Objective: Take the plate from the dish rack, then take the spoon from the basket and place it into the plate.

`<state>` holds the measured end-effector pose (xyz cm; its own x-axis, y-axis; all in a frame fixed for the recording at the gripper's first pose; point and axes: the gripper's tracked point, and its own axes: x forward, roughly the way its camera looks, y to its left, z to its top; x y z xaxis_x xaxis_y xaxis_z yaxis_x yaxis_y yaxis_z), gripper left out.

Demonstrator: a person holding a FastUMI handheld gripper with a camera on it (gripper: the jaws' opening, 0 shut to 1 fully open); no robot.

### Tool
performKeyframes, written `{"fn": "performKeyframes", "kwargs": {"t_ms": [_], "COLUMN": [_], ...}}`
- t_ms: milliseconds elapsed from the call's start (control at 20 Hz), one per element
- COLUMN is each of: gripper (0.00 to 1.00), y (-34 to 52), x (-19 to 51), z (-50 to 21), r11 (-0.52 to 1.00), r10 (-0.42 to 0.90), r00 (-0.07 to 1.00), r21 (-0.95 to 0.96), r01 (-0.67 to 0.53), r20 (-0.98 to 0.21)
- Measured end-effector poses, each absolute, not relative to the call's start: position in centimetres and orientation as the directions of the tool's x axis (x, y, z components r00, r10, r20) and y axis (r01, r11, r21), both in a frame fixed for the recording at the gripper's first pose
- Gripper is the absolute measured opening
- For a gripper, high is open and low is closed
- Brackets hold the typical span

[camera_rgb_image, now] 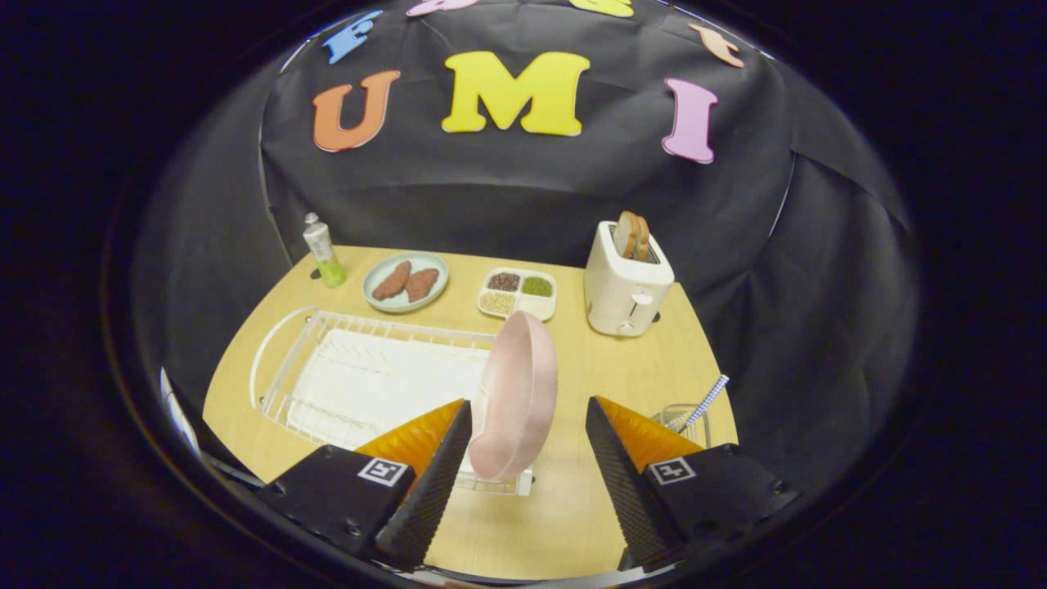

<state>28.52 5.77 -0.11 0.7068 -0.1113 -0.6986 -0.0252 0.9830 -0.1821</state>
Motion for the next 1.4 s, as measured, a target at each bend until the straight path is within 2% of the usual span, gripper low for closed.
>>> {"fn": "performKeyframes", "kwargs": {"t_ms": [150,250,300,350,400,600,800,1050,1300,1400], "gripper": [0.86,0.75,0.66,0.63,0.55,0.39,0.29,0.15,0.12,0.12], "y": [5.7,4.7,5.0,5.1,5.1,4.9,3.8,4.6,5.2,5.5], "x": [30.2,31.1,31.3,31.8,32.3,33.6,34.3,34.0,33.3,32.6], "z": [-0.3,-0.1,0.3,0.4,0.1,-0.7,-1.5,-1.3,0.4,0.9], "r11": [0.974,0.959,0.954,0.947,0.938,0.9,0.869,0.847,0.781,0.759], "r10": [-0.155,-0.237,-0.254,-0.269,-0.293,-0.383,-0.457,-0.515,-0.618,-0.644], "r00": [0.643,0.588,0.571,0.56,0.544,0.461,0.373,0.369,0.403,0.419], "r21": [-0.223,-0.281,-0.3,-0.32,-0.347,-0.435,-0.495,-0.526,-0.585,-0.606], "r01": [-0.026,0.016,0.015,0.008,0.003,-0.008,-0.008,0.08,0.218,0.239], "r20": [-0.75,-0.774,-0.78,-0.783,-0.786,-0.801,-0.808,-0.774,-0.675,-0.64]}}
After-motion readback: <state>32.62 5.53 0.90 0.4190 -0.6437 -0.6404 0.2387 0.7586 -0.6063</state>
